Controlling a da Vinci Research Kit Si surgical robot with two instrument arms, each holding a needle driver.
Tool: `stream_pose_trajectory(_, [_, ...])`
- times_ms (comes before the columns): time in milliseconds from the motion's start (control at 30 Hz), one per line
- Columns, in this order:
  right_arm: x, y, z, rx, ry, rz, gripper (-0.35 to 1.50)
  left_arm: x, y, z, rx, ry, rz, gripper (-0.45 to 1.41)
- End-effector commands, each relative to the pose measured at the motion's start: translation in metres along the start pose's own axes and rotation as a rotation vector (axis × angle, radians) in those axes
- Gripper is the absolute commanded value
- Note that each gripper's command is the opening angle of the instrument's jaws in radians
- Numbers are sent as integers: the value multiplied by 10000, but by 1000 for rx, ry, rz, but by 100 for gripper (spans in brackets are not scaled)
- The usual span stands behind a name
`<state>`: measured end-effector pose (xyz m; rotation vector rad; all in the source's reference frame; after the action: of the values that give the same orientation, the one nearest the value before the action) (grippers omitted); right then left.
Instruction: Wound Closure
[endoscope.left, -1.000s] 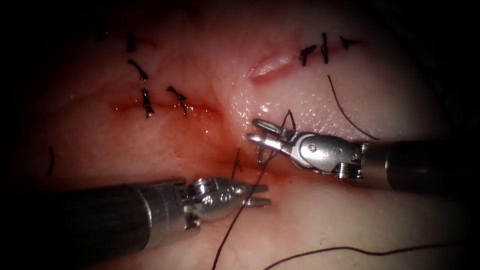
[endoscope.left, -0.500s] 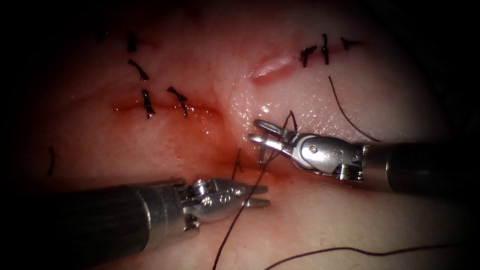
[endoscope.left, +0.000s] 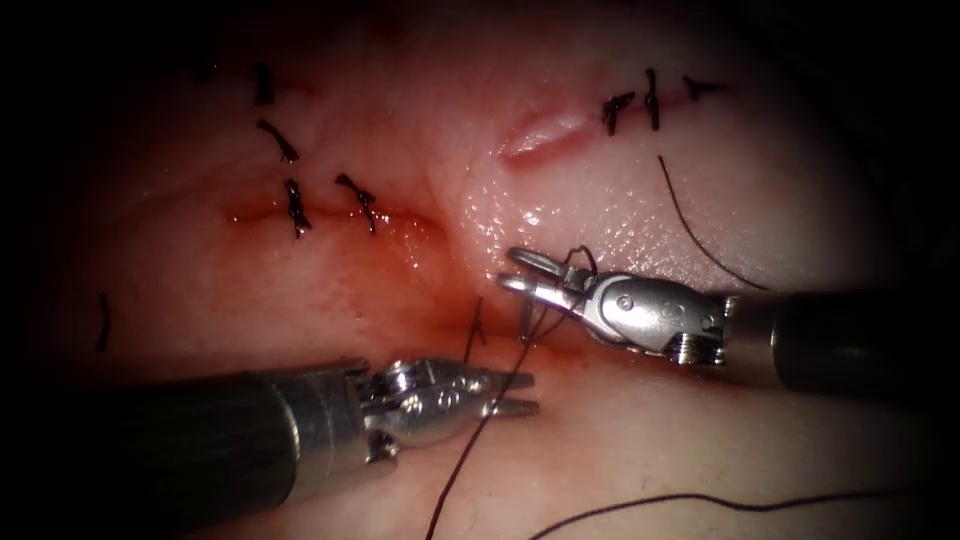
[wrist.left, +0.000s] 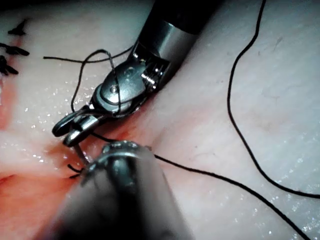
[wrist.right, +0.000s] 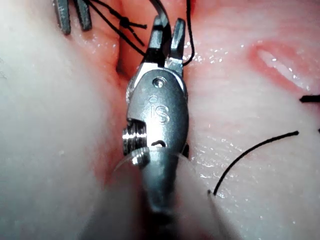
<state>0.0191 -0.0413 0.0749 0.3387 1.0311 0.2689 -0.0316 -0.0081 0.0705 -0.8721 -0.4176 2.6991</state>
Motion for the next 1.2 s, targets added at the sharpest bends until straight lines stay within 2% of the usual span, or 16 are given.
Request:
stream_pose_trajectory(33, [1, 1, 10, 0, 4, 0, -35, 3, -2, 7, 0, 1, 7, 19])
stream_pose_trajectory(233, [-3, -1, 9, 4, -24, 18, -35, 3, -2, 7, 1, 1, 6, 19])
stream_pose_trajectory(833, [-37, -19, 11, 47, -85, 77, -35, 3, -1, 6, 0, 1, 5, 17])
stream_pose_trajectory(1200, [-42, -19, 7, 45, -92, 90, -35, 4, -1, 5, 0, 0, 5, 17])
